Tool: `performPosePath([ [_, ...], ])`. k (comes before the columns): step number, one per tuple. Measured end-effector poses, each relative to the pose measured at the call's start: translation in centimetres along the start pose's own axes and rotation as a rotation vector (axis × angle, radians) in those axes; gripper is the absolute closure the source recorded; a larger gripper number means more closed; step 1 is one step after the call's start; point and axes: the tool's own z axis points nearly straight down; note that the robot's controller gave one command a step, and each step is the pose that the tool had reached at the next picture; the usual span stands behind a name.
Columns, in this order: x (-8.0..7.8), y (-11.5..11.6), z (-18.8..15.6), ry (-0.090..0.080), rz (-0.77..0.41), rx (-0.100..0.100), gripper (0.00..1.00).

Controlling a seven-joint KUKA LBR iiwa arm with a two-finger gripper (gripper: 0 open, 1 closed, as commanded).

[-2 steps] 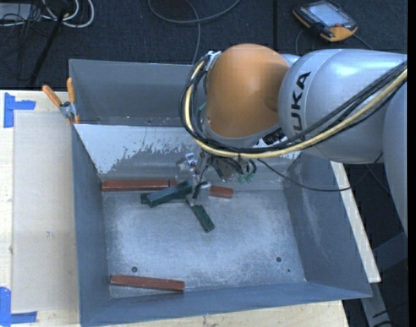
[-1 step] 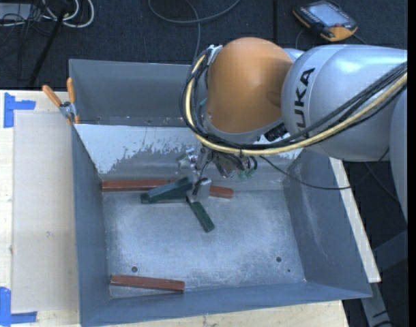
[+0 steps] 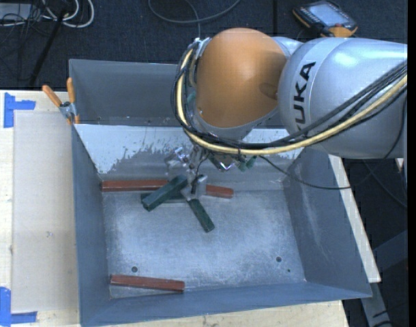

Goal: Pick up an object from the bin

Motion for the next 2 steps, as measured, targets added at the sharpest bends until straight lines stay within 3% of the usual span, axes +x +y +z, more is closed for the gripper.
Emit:
performPosePath([
  [1, 0.0, 0.0, 0.0, 0.0, 0.0, 0.0, 1.0],
  [2, 0.8, -2.5, 1.0, 0.005, 0.053, 0.0, 1.0],
])
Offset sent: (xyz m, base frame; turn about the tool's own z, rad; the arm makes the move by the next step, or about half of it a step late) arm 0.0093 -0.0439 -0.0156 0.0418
